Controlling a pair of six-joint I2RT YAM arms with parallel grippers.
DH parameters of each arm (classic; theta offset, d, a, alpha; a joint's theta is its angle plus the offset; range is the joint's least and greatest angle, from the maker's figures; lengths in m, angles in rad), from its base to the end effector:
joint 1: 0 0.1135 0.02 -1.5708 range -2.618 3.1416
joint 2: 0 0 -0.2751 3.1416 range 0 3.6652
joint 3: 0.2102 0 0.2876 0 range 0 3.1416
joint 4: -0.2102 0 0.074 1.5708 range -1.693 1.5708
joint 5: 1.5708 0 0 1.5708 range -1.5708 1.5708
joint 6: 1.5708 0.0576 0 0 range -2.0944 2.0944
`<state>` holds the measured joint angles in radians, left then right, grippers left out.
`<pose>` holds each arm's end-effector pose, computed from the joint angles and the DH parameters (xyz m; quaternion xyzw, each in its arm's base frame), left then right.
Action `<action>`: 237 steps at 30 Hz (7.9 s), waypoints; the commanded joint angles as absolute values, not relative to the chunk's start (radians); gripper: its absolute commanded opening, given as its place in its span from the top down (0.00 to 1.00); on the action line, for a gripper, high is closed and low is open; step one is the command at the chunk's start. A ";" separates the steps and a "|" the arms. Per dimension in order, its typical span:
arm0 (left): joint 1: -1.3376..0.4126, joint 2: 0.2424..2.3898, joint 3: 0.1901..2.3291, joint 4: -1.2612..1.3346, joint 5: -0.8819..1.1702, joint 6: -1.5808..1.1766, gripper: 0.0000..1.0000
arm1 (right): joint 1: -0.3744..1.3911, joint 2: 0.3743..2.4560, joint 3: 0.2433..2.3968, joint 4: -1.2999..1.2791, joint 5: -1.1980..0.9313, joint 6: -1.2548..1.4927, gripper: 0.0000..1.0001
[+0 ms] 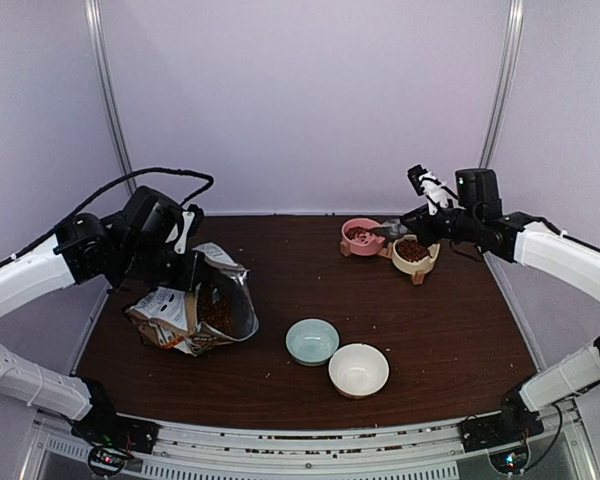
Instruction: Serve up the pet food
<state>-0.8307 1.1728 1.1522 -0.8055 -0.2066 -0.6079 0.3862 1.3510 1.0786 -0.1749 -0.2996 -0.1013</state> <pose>0.2004 -0.2019 0.3254 0.0657 0.9249 -0.1662 0.3355 0.3302 0.1526 0.3083 -0.2791 0.7929 0.1998 0.5034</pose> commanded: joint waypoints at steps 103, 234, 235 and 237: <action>-1.362 1.253 1.457 -0.454 -0.276 -0.758 0.72 | 1.102 1.792 1.917 -0.544 -0.323 0.356 1.00; -1.250 1.692 1.831 -0.798 0.342 0.071 0.90 | 1.141 0.815 0.786 -0.072 -0.223 0.126 1.00; -1.251 1.692 1.830 -0.798 0.343 0.072 0.93 | 1.142 0.815 0.785 -0.071 -0.222 0.127 1.00; -1.252 1.691 1.827 -0.799 0.344 0.072 1.00 | 1.142 0.812 0.783 -0.070 -0.222 0.127 1.00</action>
<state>-1.2388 1.6814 1.7977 -0.8162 0.2966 0.0647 1.1458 0.8406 0.7864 -0.1150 -0.2565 0.1276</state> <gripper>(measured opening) 0.055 0.006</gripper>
